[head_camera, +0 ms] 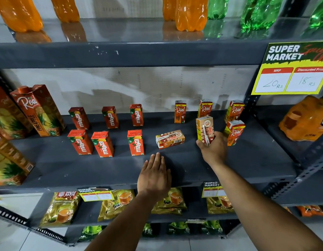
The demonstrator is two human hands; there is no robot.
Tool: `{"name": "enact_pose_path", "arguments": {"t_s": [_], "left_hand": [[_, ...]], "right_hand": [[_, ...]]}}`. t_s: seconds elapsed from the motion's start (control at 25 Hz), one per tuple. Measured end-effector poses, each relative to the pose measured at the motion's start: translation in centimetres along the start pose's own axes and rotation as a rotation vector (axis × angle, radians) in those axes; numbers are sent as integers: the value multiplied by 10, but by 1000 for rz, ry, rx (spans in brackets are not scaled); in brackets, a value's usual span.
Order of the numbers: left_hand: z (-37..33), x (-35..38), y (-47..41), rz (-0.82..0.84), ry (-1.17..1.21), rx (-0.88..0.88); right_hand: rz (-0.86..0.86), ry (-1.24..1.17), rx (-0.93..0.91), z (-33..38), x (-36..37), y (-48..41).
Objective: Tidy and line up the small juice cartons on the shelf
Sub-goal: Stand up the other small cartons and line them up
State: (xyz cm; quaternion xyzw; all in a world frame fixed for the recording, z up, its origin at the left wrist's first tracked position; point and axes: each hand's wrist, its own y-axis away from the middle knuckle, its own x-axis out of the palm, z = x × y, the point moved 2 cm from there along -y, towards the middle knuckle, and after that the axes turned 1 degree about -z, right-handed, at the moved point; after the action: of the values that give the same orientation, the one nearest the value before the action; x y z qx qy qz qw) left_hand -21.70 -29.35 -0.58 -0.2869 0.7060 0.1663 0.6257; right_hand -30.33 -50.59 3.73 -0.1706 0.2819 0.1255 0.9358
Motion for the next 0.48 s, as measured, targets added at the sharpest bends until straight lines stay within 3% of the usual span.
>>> {"name": "enact_pose_path", "arguments": {"t_s": [0.36,0.48], "left_hand": [[-1,-2,1,10,0,5],[0,-2,2,5,8,3]], "right_hand": [[14,50,20,-9,9,5],[56,-54,25,2,-3,10]]}}
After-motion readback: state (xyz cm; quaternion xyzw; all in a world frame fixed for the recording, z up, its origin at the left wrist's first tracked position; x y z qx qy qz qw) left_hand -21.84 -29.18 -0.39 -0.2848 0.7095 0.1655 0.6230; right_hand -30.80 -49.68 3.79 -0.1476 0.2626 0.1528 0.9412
